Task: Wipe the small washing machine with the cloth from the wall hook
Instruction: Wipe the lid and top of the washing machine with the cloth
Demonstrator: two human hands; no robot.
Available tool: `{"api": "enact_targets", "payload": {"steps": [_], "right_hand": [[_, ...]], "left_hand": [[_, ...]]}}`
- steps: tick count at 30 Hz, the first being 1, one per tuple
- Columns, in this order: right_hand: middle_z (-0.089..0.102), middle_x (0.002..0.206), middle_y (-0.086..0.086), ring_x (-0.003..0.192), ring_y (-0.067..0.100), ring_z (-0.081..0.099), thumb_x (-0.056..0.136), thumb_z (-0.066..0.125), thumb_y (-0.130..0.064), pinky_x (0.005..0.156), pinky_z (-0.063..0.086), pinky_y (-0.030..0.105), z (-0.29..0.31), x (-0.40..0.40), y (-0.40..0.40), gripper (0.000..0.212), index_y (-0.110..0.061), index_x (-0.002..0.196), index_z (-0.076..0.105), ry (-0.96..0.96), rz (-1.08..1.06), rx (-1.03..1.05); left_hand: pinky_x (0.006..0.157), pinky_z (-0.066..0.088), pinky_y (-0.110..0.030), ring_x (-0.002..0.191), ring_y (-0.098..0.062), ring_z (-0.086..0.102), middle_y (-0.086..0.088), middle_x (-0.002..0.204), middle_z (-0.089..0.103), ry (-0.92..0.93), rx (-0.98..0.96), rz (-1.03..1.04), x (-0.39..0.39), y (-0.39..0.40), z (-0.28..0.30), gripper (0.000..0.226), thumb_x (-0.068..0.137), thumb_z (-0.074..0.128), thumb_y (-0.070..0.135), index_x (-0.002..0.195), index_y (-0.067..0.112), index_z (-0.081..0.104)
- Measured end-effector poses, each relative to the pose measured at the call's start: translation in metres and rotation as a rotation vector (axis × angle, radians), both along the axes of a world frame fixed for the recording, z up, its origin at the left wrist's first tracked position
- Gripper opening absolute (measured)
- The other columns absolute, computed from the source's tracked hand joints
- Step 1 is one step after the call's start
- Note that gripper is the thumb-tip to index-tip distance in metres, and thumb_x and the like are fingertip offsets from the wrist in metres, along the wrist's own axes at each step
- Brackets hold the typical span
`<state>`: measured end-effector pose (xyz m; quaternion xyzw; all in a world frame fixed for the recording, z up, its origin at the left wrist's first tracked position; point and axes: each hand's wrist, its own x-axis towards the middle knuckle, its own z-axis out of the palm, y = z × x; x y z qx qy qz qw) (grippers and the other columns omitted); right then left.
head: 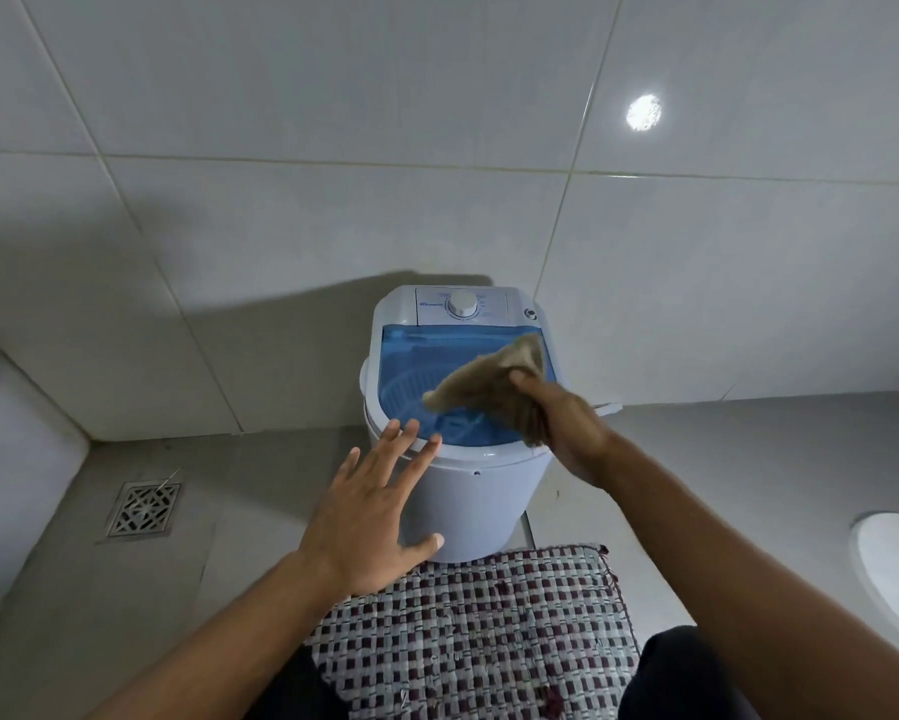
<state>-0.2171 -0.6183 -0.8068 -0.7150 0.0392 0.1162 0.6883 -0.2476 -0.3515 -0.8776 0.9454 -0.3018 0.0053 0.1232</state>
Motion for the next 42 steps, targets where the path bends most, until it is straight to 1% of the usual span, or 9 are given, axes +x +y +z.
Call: {"api": "enact_targets", "payload": {"steps": [3, 8, 10, 13, 16, 19, 21, 30, 42], "right_hand": [[0.064, 0.140, 0.017, 0.134, 0.034, 0.057, 0.105, 0.043, -0.037, 0.113, 0.043, 0.050, 0.016, 0.010, -0.021, 0.051, -0.006, 0.143, 0.056, 0.120, -0.175, 0.425], [0.066, 0.136, 0.019, 0.126, 0.036, 0.064, 0.107, 0.036, -0.039, 0.098, 0.055, 0.051, 0.052, 0.042, -0.044, 0.052, -0.004, 0.142, 0.056, -0.010, -0.379, 0.459], [0.071, 0.122, 0.017, 0.114, 0.033, 0.068, 0.106, 0.046, -0.035, 0.099, 0.055, 0.048, 0.061, 0.061, -0.047, 0.045, -0.003, 0.133, 0.060, -0.091, -0.482, 0.293], [0.063, 0.104, 0.009, 0.090, 0.020, 0.059, 0.104, 0.044, -0.039, 0.083, 0.044, 0.033, 0.059, 0.085, -0.043, 0.033, -0.011, 0.110, 0.062, -0.187, -0.380, -0.277], [0.054, 0.140, 0.011, 0.132, 0.027, 0.049, 0.106, 0.041, -0.038, 0.100, 0.032, 0.026, 0.025, 0.098, -0.045, 0.044, -0.013, 0.140, 0.055, -0.153, -0.073, -0.696], [0.011, 0.172, -0.001, 0.159, 0.022, -0.001, 0.107, 0.034, -0.043, 0.128, 0.004, 0.041, -0.014, 0.082, -0.045, 0.059, -0.027, 0.162, 0.021, -0.235, 0.226, -1.022], [0.003, 0.171, -0.010, 0.158, 0.015, -0.011, 0.109, 0.033, -0.039, 0.128, -0.006, 0.039, -0.023, 0.066, -0.043, 0.059, -0.028, 0.163, 0.011, -0.293, 0.193, -1.041], [-0.005, 0.172, -0.008, 0.157, 0.020, -0.017, 0.104, 0.018, -0.052, 0.129, -0.006, 0.046, -0.051, 0.006, -0.013, 0.062, -0.034, 0.163, 0.007, -0.321, -0.028, -1.121], [-0.016, 0.170, 0.004, 0.155, 0.029, -0.025, 0.103, 0.013, -0.046, 0.126, -0.012, 0.051, -0.045, -0.037, 0.108, 0.068, -0.018, 0.162, -0.006, -0.033, -0.278, -1.116]], "left_hand": [[0.127, 0.002, -0.050, 0.157, -0.014, -0.024, 0.008, 0.172, -0.023, -0.017, 0.001, 0.002, 0.000, 0.000, -0.001, 0.111, 0.084, 0.051, 0.079, 0.161, 0.039, -0.019], [0.127, -0.003, -0.046, 0.155, -0.012, -0.030, 0.009, 0.169, -0.031, -0.009, 0.024, 0.016, -0.001, -0.001, 0.000, 0.113, 0.084, 0.050, 0.082, 0.158, 0.041, -0.026], [0.126, -0.005, -0.045, 0.154, -0.011, -0.031, 0.009, 0.168, -0.033, -0.005, 0.034, 0.020, -0.002, -0.001, 0.001, 0.113, 0.084, 0.049, 0.083, 0.157, 0.041, -0.027], [0.126, -0.006, -0.044, 0.154, -0.010, -0.032, 0.010, 0.168, -0.034, 0.002, 0.032, 0.019, -0.001, -0.001, 0.001, 0.113, 0.084, 0.048, 0.084, 0.157, 0.042, -0.028], [0.127, -0.002, -0.046, 0.155, -0.011, -0.028, 0.009, 0.170, -0.030, -0.008, 0.017, 0.013, 0.000, -0.001, 0.000, 0.113, 0.083, 0.049, 0.084, 0.157, 0.042, -0.026], [0.127, -0.002, -0.046, 0.155, -0.011, -0.029, 0.008, 0.169, -0.031, -0.004, 0.023, 0.011, -0.001, -0.001, 0.000, 0.114, 0.083, 0.050, 0.084, 0.157, 0.043, -0.027], [0.127, -0.003, -0.045, 0.154, -0.010, -0.031, 0.008, 0.169, -0.032, 0.010, 0.010, 0.011, -0.001, -0.002, 0.000, 0.114, 0.084, 0.051, 0.083, 0.157, 0.043, -0.027], [0.125, -0.004, -0.043, 0.155, -0.008, -0.028, 0.009, 0.171, -0.025, 0.017, -0.060, 0.004, -0.002, -0.001, -0.001, 0.111, 0.083, 0.053, 0.081, 0.160, 0.044, -0.018], [0.126, 0.004, -0.043, 0.159, -0.013, -0.019, 0.004, 0.174, -0.016, 0.037, -0.125, -0.023, -0.001, 0.001, -0.003, 0.118, 0.078, 0.063, 0.077, 0.164, 0.036, -0.006]]}}
